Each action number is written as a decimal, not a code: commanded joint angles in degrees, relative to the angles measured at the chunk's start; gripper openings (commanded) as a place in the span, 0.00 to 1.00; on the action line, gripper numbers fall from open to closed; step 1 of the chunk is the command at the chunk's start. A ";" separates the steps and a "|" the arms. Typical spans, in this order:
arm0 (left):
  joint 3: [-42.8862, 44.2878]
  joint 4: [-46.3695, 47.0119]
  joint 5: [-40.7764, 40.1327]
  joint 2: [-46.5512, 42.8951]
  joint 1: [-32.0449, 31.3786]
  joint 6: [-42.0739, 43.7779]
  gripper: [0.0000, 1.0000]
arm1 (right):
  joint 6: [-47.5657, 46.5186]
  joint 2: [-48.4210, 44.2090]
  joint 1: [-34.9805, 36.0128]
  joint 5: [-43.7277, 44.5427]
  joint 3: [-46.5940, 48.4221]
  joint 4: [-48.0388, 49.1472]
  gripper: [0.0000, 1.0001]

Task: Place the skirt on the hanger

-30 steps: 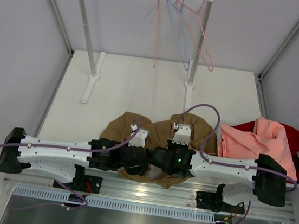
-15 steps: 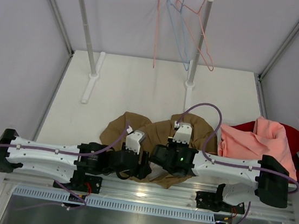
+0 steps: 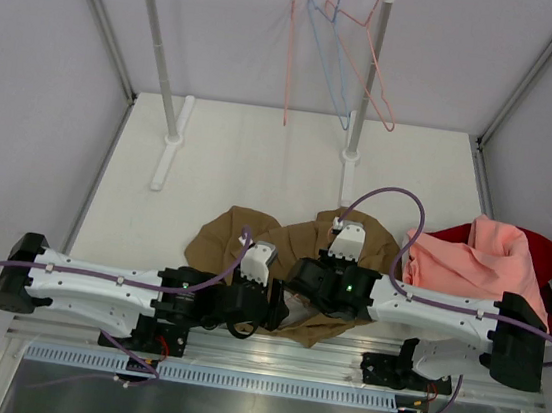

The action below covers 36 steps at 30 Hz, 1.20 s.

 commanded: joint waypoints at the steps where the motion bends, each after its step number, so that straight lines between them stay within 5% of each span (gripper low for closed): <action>1: 3.59 -1.23 1.99 5.36 -1.24 0.35 0.70 | -0.75 -1.20 0.48 0.19 1.01 4.23 0.00; 15: -1.94 -2.91 4.36 6.60 -1.33 -4.75 0.38 | -1.45 -0.58 0.39 -1.39 0.66 5.55 0.00; 22: -6.68 -3.18 4.79 2.30 2.52 -4.49 0.00 | -2.15 -0.58 0.13 -1.57 0.74 6.25 0.00; 30: -7.84 1.92 7.34 -0.43 13.77 6.66 0.00 | -7.25 -0.85 -3.55 -2.62 2.06 10.02 0.00; 36: -2.84 7.27 9.98 0.44 32.11 21.59 0.00 | -12.17 -0.50 -7.86 -2.71 3.99 15.38 0.00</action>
